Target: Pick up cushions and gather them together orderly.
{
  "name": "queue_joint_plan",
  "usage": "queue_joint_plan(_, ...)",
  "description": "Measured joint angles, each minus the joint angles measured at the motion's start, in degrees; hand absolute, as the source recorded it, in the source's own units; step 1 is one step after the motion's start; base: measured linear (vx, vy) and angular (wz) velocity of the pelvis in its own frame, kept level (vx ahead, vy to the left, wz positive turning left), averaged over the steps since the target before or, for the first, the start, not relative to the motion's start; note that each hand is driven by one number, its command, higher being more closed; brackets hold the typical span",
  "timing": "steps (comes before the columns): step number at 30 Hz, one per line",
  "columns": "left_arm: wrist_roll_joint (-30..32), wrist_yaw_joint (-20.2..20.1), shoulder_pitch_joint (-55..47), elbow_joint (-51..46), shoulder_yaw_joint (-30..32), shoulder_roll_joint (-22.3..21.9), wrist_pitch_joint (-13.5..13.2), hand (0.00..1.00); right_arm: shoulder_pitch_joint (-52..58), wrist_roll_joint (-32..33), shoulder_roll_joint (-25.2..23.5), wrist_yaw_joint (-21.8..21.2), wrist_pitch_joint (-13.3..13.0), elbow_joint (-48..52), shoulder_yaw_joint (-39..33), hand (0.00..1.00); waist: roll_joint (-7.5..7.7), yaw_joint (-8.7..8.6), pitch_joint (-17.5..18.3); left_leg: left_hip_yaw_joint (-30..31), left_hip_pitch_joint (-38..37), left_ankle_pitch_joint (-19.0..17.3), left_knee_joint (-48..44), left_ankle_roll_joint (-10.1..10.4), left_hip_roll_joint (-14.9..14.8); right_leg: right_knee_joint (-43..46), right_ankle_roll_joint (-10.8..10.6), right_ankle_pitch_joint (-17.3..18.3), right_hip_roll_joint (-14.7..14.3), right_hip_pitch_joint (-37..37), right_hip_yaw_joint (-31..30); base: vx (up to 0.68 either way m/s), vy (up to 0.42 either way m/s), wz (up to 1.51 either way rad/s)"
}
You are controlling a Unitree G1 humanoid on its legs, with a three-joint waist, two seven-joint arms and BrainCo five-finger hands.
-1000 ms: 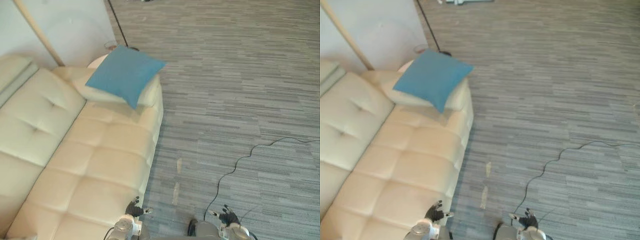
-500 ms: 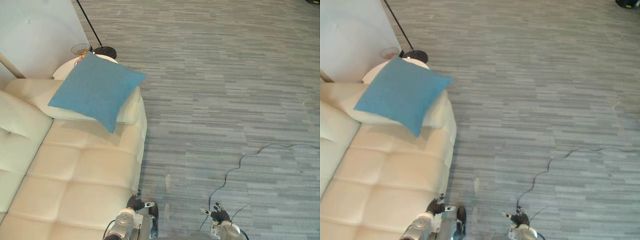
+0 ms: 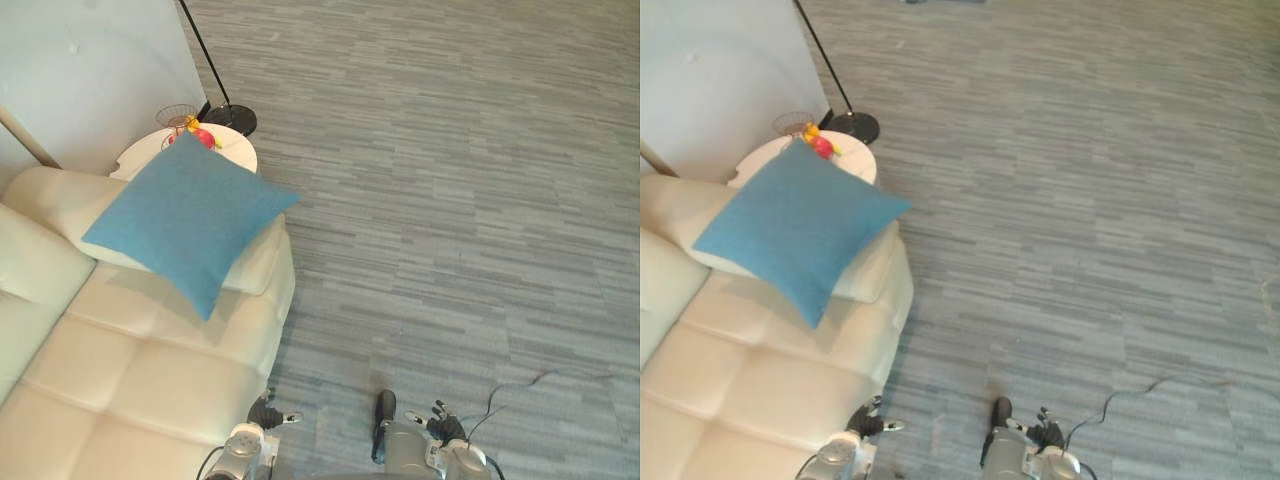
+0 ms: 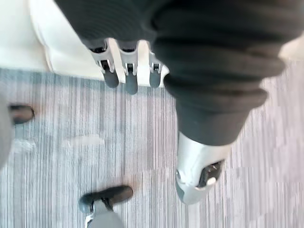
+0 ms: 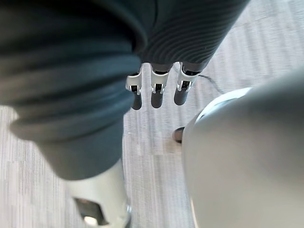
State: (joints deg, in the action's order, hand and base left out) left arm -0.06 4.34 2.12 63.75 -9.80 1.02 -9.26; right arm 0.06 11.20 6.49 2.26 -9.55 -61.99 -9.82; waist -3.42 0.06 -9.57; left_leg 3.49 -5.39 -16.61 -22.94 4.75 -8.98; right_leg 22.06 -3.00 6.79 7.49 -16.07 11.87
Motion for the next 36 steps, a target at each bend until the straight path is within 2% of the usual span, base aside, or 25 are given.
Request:
queue_joint_plan(1,0.0,-0.1,0.1,-0.1,1.1,-0.4,0.0,0.0,0.3,0.0,0.4,0.0,0.1,-0.2,-0.6,0.0,-0.54,-0.11,0.0,0.8,5.6,3.5,-12.9,2.7,-1.9,1.0,1.0,3.0,-0.7,2.5,2.2,0.43,-0.432,0.51)
queue_joint_plan(3,-0.2,0.0,0.2,-0.8,2.3,-0.3,-0.2,0.0,0.7,0.0,0.4,0.0,0.2,-0.3,-0.5,0.0,-0.38,0.08,-0.9,-1.4,10.3,8.3,-24.9,2.7,-4.7,-0.5,3.0,4.9,-2.0,7.5,3.9,0.31,-0.262,0.48)
queue_joint_plan(4,-0.2,0.0,0.2,-1.3,2.9,-0.3,-0.4,0.0,1.0,0.1,0.5,0.0,0.4,-0.5,-0.7,0.0,-0.6,0.36,-1.1,-4.2,12.4,6.1,-29.5,1.4,-6.4,-2.2,3.8,5.0,-2.6,10.8,5.0,0.4,-0.232,0.51)
queue_joint_plan(5,-0.3,0.0,0.2,-1.5,3.2,-0.3,-0.7,0.0,1.2,0.2,0.4,0.0,0.4,-1.0,-0.7,0.0,-0.44,0.48,-1.0,-8.9,15.0,3.0,-29.3,0.2,-6.2,-5.2,3.7,4.9,-2.4,15.0,6.9,0.38,-0.199,0.37)
queue_joint_plan(6,-0.4,0.0,0.2,-1.7,3.2,-0.3,-0.7,0.0,1.1,0.2,0.4,0.1,0.4,-1.2,-0.7,0.0,-0.44,0.5,-1.0,-10.1,15.6,2.7,-28.4,0.0,-6.0,-6.0,3.7,4.9,-2.4,15.7,7.2,0.36,-0.134,0.4)
queue_joint_plan(9,-0.5,0.1,0.4,-2.5,3.0,-0.5,-1.0,0.0,1.2,0.3,-0.2,0.1,0.4,-1.7,-0.9,0.0,-0.46,0.71,-1.0,-17.4,18.5,3.0,-11.5,-1.0,-2.2,-9.8,3.1,4.9,-2.1,20.1,10.5,0.28,-0.03,0.39)
queue_joint_plan(10,-0.5,0.1,0.6,-2.4,2.6,-0.5,-1.0,0.0,1.2,0.3,-0.3,0.1,0.4,-1.7,-1.1,0.0,-0.54,0.69,-1.0,-20.2,18.3,5.8,-3.3,-1.0,-0.7,-10.6,2.3,5.3,-2.1,21.1,11.8,0.4,0.028,0.74)
queue_joint_plan(11,-0.4,0.1,0.6,-2.3,1.4,0.0,-1.0,0.0,1.2,0.4,-0.6,0.3,0.5,-1.9,-1.3,0.0,0.1,1.02,-0.7,-23.9,17.3,12.9,4.6,-5.3,1.4,-10.7,0.8,6.3,-2.0,22.4,12.6,0.34,0.029,0.61)
queue_joint_plan(12,-0.3,0.1,0.7,-2.3,1.3,0.1,-1.0,0.0,1.2,0.5,-0.8,0.3,0.5,-1.9,-1.3,0.0,0.34,1.09,-0.5,-24.3,16.9,13.0,5.2,-5.3,2.0,-10.9,0.6,6.2,-1.9,22.6,12.5,0.35,0.036,0.54)
queue_joint_plan(13,-0.2,0.3,0.6,-2.3,1.1,0.4,-1.0,0.0,1.1,0.7,-1.6,0.2,0.4,-1.8,-1.2,0.0,1.5,1.49,0.1,-24.5,16.7,13.0,6.8,-5.7,3.1,-11.6,-0.1,5.8,-1.3,22.5,12.0,0.28,0.029,0.26)
queue_joint_plan(14,-0.2,0.3,0.8,-2.3,1.2,0.7,-1.0,0.0,0.6,1.0,-2.1,0.2,0.3,-1.8,-1.1,0.0,2.18,1.81,0.1,-23.8,17.0,11.9,6.4,-7.0,3.8,-11.5,-0.3,5.7,-0.8,22.4,11.5,0.34,0.053,0.31)
queue_joint_plan(16,-0.2,0.1,1.0,-2.1,1.4,0.4,-0.7,0.0,0.1,1.1,-2.0,0.0,0.4,-1.9,-0.5,0.0,2.17,2.01,0.2,-23.1,16.7,8.6,3.9,-7.4,4.4,-5.4,-2.1,6.7,0.7,21.6,10.1,0.35,0.088,0.33)
queue_joint_plan(17,-0.3,0.0,0.8,-1.9,1.4,0.5,-0.4,0.0,0.1,1.0,-2.2,0.0,0.4,-1.9,-0.5,0.0,2.13,2.1,0.2,-21.6,14.0,5.9,2.5,-7.2,5.3,9.3,-4.0,7.0,3.6,18.1,7.1,0.33,0.097,0.29)
queue_joint_plan(18,-0.3,0.0,0.7,-1.9,1.4,0.5,-0.3,0.0,0.2,1.0,-2.2,0.0,0.4,-1.9,-0.5,0.0,2.18,2.09,0.2,-21.5,13.7,5.7,2.5,-7.3,5.4,10.9,-4.3,6.8,3.8,17.7,6.7,0.39,0.086,0.45)
queue_joint_plan(19,-0.3,0.0,0.4,-1.8,1.1,0.6,-0.2,0.0,0.4,0.9,-2.4,-0.1,0.3,-1.7,-0.5,0.0,2.64,1.85,0.4,-20.1,11.9,4.5,2.3,-7.6,6.3,19.6,-6.8,5.6,5.2,14.8,3.8,0.26,-0.004,0.73)
queue_joint_plan(20,-0.2,0.0,0.4,-1.3,0.8,1.3,0.0,0.0,0.9,0.7,-2.4,-0.1,0.4,-1.7,-0.6,0.0,3.14,1.44,0.7,-17.9,10.3,3.4,2.5,-7.8,7.1,25.6,-7.2,6.7,5.2,13.0,1.7,0.31,-0.014,0.83)
queue_joint_plan(23,-0.2,0.1,0.1,-1.2,0.9,2.4,0.0,0.0,1.6,0.7,-2.5,-0.2,0.4,-1.7,-0.6,0.0,3.09,1.36,1.3,-13.9,7.8,3.2,4.8,-7.5,7.9,25.6,-4.6,9.5,4.5,10.0,1.6,0.28,-0.077,0.81)
queue_joint_plan(25,-0.3,0.4,-0.2,-1.3,0.9,2.4,0.1,0.0,1.8,0.8,-2.0,-0.4,0.2,-1.4,-0.7,0.0,2.43,0.64,1.7,-9.1,7.1,3.3,6.4,-6.9,7.6,18.5,-3.1,11.1,2.4,6.6,-1.5,0.27,-0.175,1.0)
queue_joint_plan(27,-0.3,0.5,-0.1,-1.3,0.8,2.2,0.0,0.0,1.6,1.3,-1.8,-0.6,-0.1,-0.9,-0.7,0.0,2.15,0.1,1.6,-5.3,6.9,3.3,6.9,-5.3,6.6,11.9,-3.1,10.9,-0.3,4.1,-8.3,0.24,-0.268,1.07)
queue_joint_plan(29,-0.3,0.5,0.0,-1.3,0.9,2.2,0.0,0.0,1.6,1.3,-1.9,-0.8,-0.2,0.3,-0.5,0.0,2.09,-0.27,1.3,-1.1,6.8,2.8,6.8,-2.8,5.3,3.4,-3.9,7.9,-3.1,2.6,-16.9,0.23,-0.338,1.07)
queue_joint_plan(30,-0.2,0.5,0.0,-1.3,0.8,2.9,-0.1,0.0,2.1,1.3,-2.1,-1.0,-0.2,0.3,-0.2,0.0,3.5,-0.38,1.6,0.8,7.1,2.2,6.3,-0.7,6.0,-3.1,-4.7,3.4,-2.7,3.6,-20.8,0.17,-0.325,1.09)
queue_joint_plan(31,-0.2,0.6,0.4,-0.9,1.0,2.3,0.1,0.0,2.1,1.9,-1.8,-1.2,-0.2,0.2,-0.3,0.0,2.7,-0.44,1.0,3.3,7.2,1.5,5.4,0.5,5.0,-2.0,-3.5,0.4,-3.1,4.4,-18.4,0.2,-0.409,1.0)
queue_joint_plan(33,-0.2,0.3,-0.8,-1.2,1.0,1.3,-0.4,0.0,2.1,2.4,-0.9,-1.1,-0.1,0.2,-0.7,0.0,1.08,0.29,1.9,3.5,7.2,2.5,6.5,1.8,2.5,-0.6,-1.2,2.4,-4.6,4.7,-15.0,0.18,-0.368,0.7)
queue_joint_plan(34,-0.2,0.4,-1.3,-1.2,1.7,0.9,-0.4,0.0,2.1,2.4,-0.9,-1.1,-0.1,0.2,-0.6,0.0,0.7,0.05,2.1,3.9,7.1,3.3,7.1,3.1,1.6,0.1,-0.5,3.5,-4.8,5.2,-12.8,0.17,-0.323,0.92)
queue_joint_plan(36,-0.2,0.4,-1.1,-1.2,2.1,0.5,-0.5,0.0,2.7,2.4,-1.2,-1.1,-0.1,0.0,-0.7,0.0,0.5,-0.12,2.2,3.5,7.4,4.9,7.3,4.1,-0.1,-0.4,0.6,4.4,-4.7,7.6,-8.2,0.14,-0.293,1.14)
